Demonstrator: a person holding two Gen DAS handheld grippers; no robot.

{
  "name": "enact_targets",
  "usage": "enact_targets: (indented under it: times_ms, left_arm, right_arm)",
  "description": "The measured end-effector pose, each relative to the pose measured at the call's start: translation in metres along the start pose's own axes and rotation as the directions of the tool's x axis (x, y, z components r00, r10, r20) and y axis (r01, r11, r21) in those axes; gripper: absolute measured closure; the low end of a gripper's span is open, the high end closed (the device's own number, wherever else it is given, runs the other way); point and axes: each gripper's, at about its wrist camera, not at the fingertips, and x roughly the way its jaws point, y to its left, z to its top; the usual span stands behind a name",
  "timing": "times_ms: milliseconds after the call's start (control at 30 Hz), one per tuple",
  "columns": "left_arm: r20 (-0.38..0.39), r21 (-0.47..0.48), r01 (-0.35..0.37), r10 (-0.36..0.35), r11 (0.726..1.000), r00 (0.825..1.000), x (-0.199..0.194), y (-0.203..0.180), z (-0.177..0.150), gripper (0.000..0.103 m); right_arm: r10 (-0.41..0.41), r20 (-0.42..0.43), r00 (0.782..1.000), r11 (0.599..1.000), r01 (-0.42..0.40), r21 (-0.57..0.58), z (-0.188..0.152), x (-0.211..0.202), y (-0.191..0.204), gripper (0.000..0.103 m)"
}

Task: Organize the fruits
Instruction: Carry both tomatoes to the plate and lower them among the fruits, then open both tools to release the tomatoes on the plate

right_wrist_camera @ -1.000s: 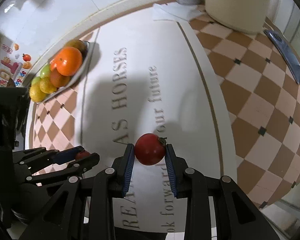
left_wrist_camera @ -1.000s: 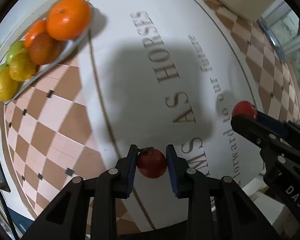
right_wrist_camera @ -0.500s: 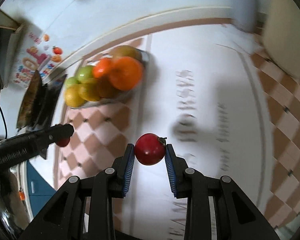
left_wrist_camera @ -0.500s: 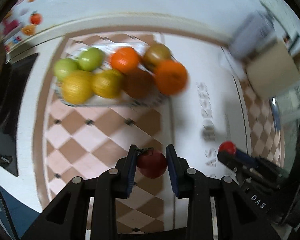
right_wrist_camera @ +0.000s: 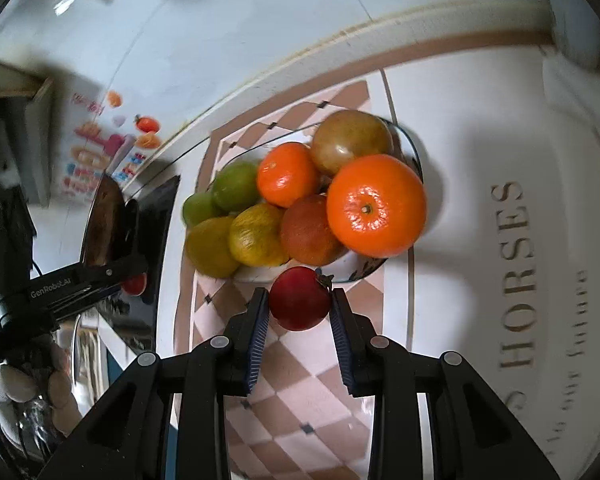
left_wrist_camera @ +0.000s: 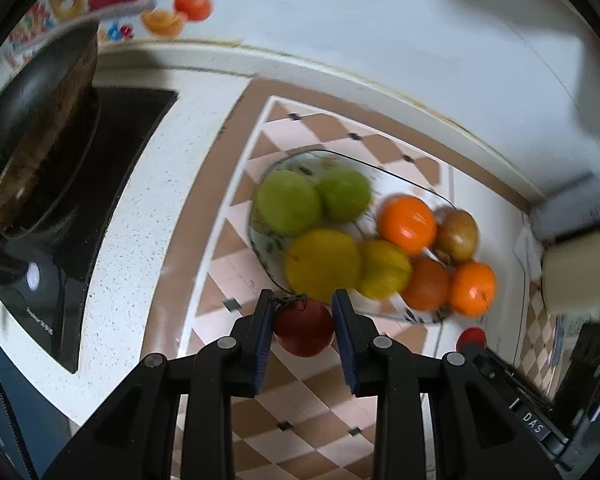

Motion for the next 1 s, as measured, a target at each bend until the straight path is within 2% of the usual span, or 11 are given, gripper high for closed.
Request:
enact_targets:
  times_ms: [133, 267, 533, 867, 1000]
  left_arm:
    - [-0.041, -0.062, 0.02, -0.022, 0.998, 0.999, 0.023, 0.023, 0.018, 0.076]
    - [-0.089, -0.107, 0.049, -0.058, 0.993, 0.994, 0.045, 0.038, 0.029, 0.076]
    - [-0.135, -0.142, 0.102, -0.121, 0.985, 0.983, 0.069, 0.047, 0.039, 0.076]
    - [-0.14, -0.139, 0.118, -0.137, 0.983, 0.981, 0.08, 0.045, 0.044, 0.076]
    - [-0.151, -0.162, 0.121, -0.145, 0.979, 0.978, 0.083, 0.048, 0.045, 0.076]
  right_arm:
    - [0.015, -0.018, 1.0, 0.999, -0.014, 0.029, -0.002, 0.025, -0.003, 0.07]
    - [0.008, -0.015, 1.0, 0.999, -0.009, -0.036, -0.004, 0.048, 0.017, 0.07]
    - [-0.107, 0.021, 0.994, 0.985, 0.109, -0.135, -0.001, 0.076, 0.051, 0.07]
    - [-0.173, 0.054, 0.983, 0.974, 0.179, -0.141, -0.004, 0.076, 0.057, 0.069]
    - [-0.175, 0.059, 0.983, 0.977, 0.181, -0.117, -0.005, 0.073, 0.054, 0.062]
